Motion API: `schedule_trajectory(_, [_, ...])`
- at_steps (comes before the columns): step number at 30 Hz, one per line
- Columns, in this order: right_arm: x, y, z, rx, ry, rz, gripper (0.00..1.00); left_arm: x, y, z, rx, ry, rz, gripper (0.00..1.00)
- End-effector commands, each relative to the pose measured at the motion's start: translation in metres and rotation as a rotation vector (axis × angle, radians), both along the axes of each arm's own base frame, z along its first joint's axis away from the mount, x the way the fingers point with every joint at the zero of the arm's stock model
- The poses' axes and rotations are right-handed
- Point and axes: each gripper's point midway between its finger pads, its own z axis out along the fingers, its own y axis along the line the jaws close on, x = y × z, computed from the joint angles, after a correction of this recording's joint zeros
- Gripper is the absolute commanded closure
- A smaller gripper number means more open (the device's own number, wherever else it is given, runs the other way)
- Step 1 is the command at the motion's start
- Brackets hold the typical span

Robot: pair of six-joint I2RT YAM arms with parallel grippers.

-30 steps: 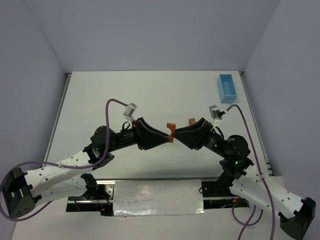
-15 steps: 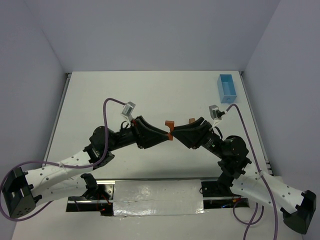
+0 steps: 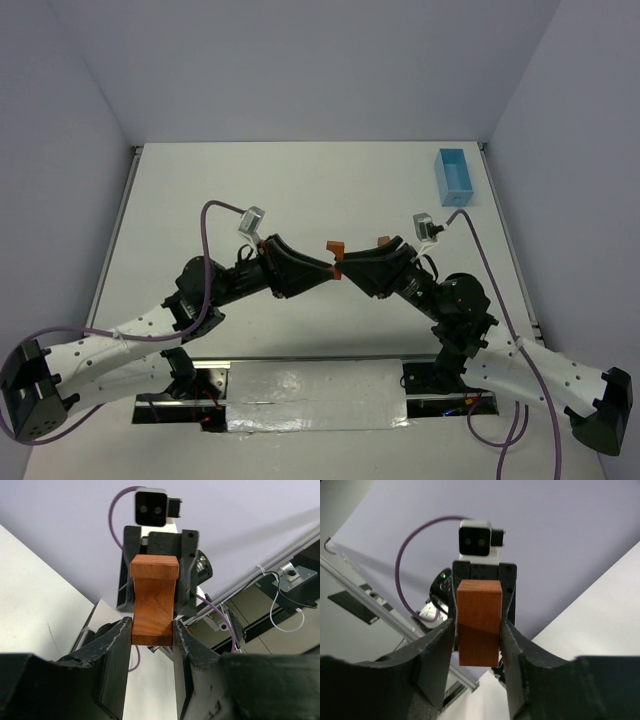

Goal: Build the wood block tower

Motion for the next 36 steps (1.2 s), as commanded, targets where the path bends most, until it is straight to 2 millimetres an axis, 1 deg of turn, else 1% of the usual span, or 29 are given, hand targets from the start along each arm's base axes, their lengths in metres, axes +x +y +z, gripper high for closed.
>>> schedule_trajectory(1, [0.002, -0.017, 0.025, 0.098, -0.040, -0.068, 0.48, 0.000, 0.010, 0.014, -0.063, -0.017, 0.033, 1.00])
schedule_trajectory(2, [0.003, -0.017, 0.026, 0.101, -0.035, -0.071, 0.48, 0.000, 0.011, 0.012, -0.063, -0.014, 0.039, 1.00])
schedule_trajectory(7, [0.003, -0.015, 0.029, 0.116, -0.034, -0.061, 0.48, 0.000, 0.012, 0.016, -0.075, -0.019, 0.043, 1.00])
schedule_trajectory(10, [0.003, -0.009, 0.029, 0.102, -0.034, -0.050, 0.48, 0.000, 0.013, 0.018, -0.076, -0.020, 0.043, 1.00])
schedule_trajectory(14, [0.003, -0.006, 0.025, 0.100, -0.020, -0.050, 0.48, 0.001, 0.014, 0.018, -0.073, -0.019, 0.053, 1.00])
schedule_trajectory(20, [0.000, -0.002, 0.022, 0.100, -0.014, -0.030, 0.51, 0.003, 0.015, 0.017, -0.076, -0.012, 0.065, 1.00])
schedule_trajectory(23, [0.003, -0.002, 0.022, 0.109, -0.008, -0.048, 0.58, 0.002, 0.013, 0.016, -0.077, -0.006, 0.048, 1.00])
schedule_trajectory(26, [0.005, -0.003, 0.023, 0.110, -0.007, -0.062, 0.68, 0.002, 0.010, 0.011, -0.071, 0.005, 0.039, 1.00])
schedule_trajectory(27, [0.005, -0.004, 0.023, 0.112, -0.013, -0.067, 0.73, 0.003, 0.009, 0.010, -0.068, 0.009, 0.039, 0.99])
schedule_trajectory(28, [0.006, -0.004, 0.023, 0.111, -0.015, -0.070, 0.76, 0.003, 0.009, 0.009, -0.068, 0.010, 0.037, 0.96])
schedule_trajectory(29, [0.008, -0.003, 0.021, 0.098, -0.009, -0.084, 0.85, 0.002, 0.009, 0.008, -0.068, 0.009, 0.032, 0.88])
schedule_trajectory(30, [0.010, -0.004, 0.021, 0.095, -0.008, -0.092, 0.88, 0.002, 0.009, 0.006, -0.068, 0.011, 0.032, 0.81])
schedule_trajectory(31, [0.011, -0.005, 0.020, 0.088, -0.009, -0.102, 0.89, 0.003, 0.008, 0.005, -0.065, 0.014, 0.035, 0.58])
schedule_trajectory(32, [0.017, -0.005, 0.011, 0.044, 0.002, -0.138, 0.92, 0.004, 0.009, 0.003, -0.058, 0.019, 0.045, 0.45])
schedule_trajectory(33, [0.020, -0.007, 0.013, 0.027, 0.001, -0.159, 0.95, 0.009, 0.008, -0.007, -0.017, 0.048, 0.061, 0.32])
schedule_trajectory(34, [0.025, -0.009, 0.001, -0.038, 0.026, -0.193, 0.96, 0.015, 0.012, -0.010, 0.003, 0.064, 0.104, 0.09])
schedule_trajectory(35, [0.032, -0.013, -0.005, -0.093, 0.017, -0.243, 0.96, 0.021, 0.014, -0.012, 0.031, 0.087, 0.140, 0.01])
schedule_trajectory(36, [0.042, -0.027, 0.003, -0.104, 0.028, -0.323, 0.97, 0.033, 0.018, -0.045, 0.155, 0.178, 0.194, 0.01])
